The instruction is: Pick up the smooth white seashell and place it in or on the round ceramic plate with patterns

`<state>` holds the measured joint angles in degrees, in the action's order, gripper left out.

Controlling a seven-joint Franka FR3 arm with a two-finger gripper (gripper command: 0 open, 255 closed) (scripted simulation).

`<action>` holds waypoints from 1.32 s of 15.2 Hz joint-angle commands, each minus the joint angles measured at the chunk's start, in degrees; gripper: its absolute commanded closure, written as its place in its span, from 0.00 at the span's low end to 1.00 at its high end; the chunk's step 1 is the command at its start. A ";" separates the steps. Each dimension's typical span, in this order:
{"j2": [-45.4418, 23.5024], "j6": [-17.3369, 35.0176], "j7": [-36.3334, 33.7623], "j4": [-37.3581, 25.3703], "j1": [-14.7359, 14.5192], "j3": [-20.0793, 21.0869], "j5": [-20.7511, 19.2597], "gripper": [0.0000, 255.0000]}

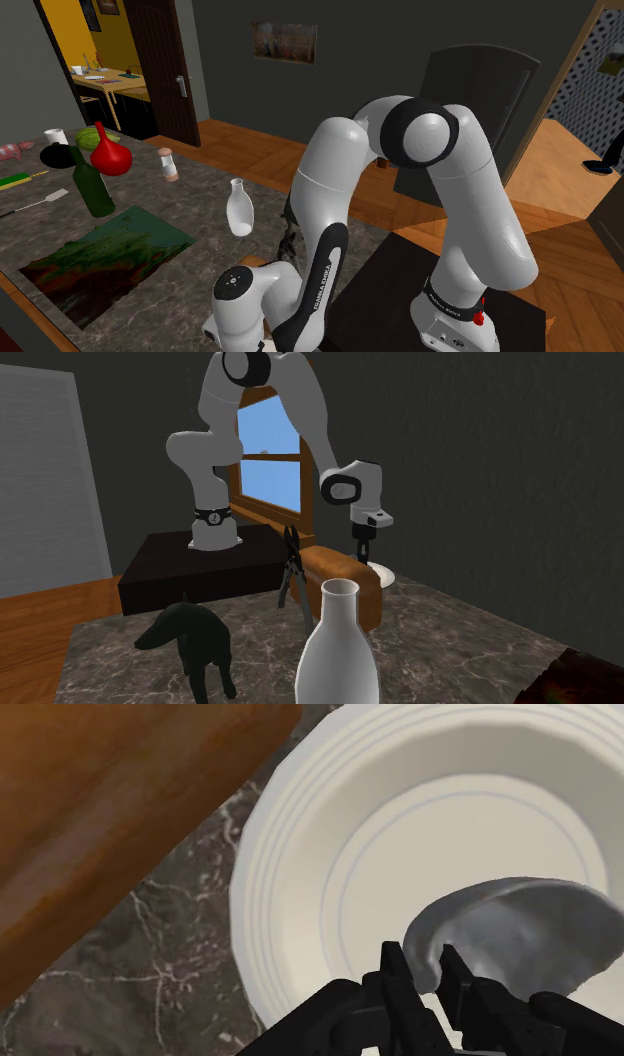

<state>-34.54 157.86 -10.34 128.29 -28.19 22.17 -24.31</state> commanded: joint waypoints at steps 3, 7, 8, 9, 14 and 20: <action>-0.32 0.22 -0.05 -0.13 -0.15 -0.17 -0.16 1.00; -0.32 0.22 -0.05 -0.12 -0.15 -0.17 -0.16 0.00; -0.32 0.22 -0.05 -0.13 -0.15 -0.17 -0.16 0.00; -0.32 0.22 -0.05 -0.13 -0.15 -0.17 -0.16 0.00; 3.40 -2.38 1.61 1.16 2.27 2.63 2.05 0.00; 6.69 -4.81 3.30 2.06 4.41 5.16 4.39 0.00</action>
<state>-27.94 153.19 -7.10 130.38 -23.83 27.24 -20.02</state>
